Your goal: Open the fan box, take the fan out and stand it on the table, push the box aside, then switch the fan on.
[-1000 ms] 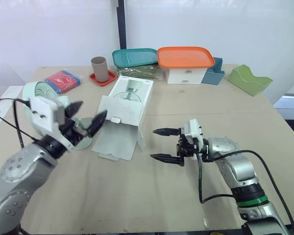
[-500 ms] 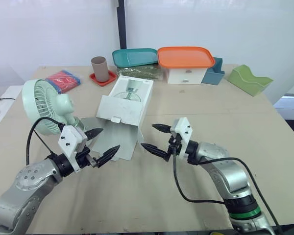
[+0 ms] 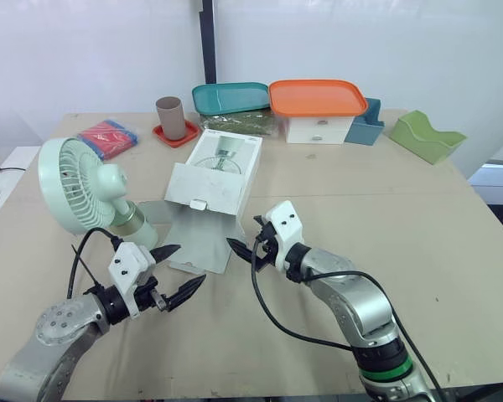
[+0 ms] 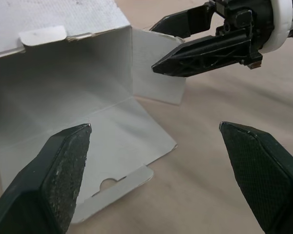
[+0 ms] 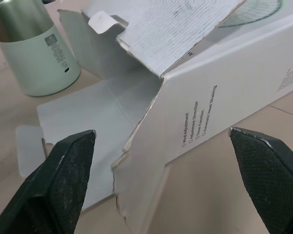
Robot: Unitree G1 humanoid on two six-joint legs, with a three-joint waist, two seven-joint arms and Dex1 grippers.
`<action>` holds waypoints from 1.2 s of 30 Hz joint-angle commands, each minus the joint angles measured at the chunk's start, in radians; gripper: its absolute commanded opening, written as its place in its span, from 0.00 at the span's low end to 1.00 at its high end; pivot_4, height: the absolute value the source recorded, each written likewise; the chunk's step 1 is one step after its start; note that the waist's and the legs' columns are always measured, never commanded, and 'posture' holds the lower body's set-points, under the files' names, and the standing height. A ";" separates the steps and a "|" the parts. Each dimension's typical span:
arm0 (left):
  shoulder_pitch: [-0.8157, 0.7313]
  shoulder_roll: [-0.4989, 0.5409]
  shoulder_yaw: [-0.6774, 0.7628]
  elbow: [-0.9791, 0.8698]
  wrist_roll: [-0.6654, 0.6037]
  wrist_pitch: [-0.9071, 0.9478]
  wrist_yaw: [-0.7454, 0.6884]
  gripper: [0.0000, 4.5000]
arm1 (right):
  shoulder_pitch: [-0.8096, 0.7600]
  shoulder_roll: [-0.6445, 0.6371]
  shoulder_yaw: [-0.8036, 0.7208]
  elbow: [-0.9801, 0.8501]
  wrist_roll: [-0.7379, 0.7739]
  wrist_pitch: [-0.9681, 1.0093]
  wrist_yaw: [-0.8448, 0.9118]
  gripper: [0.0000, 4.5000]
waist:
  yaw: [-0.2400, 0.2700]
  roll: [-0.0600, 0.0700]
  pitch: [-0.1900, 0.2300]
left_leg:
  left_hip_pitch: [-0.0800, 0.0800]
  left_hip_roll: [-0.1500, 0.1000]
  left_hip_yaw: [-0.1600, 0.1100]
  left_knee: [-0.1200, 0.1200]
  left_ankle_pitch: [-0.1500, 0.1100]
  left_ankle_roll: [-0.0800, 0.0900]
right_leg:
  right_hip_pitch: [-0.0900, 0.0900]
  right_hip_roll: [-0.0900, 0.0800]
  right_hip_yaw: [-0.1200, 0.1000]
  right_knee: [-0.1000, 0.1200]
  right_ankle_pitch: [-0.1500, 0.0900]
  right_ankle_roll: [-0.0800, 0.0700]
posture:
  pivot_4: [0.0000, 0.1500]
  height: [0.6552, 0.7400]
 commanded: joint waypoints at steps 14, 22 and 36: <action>0.098 -0.097 0.026 -0.084 0.078 -0.065 0.087 0.99 | -0.161 0.163 -0.019 0.203 -0.078 0.016 -0.173 1.00 | -0.013 0.000 0.000 | 0.000 0.000 0.000 0.000 0.000 0.000 | 0.000 0.000 0.000 0.000 0.000 0.000 | 1.00 1.00; 0.084 -0.119 0.006 -0.087 0.091 -0.067 0.101 1.00 | -0.173 0.180 -0.100 0.254 -0.089 0.026 -0.238 0.62 | -0.014 0.000 0.000 | 0.000 0.000 0.000 0.000 0.000 0.000 | 0.000 0.000 0.000 0.000 0.000 0.000 | 1.00 1.00; 0.027 -0.148 -0.008 -0.047 0.110 -0.059 0.097 1.00 | -0.170 0.150 -0.130 0.267 -0.098 -0.009 -0.236 0.03 | -0.019 0.001 0.000 | 0.000 0.000 0.000 0.000 0.000 0.001 | 0.000 0.000 0.000 0.000 0.000 0.000 | 1.00 1.00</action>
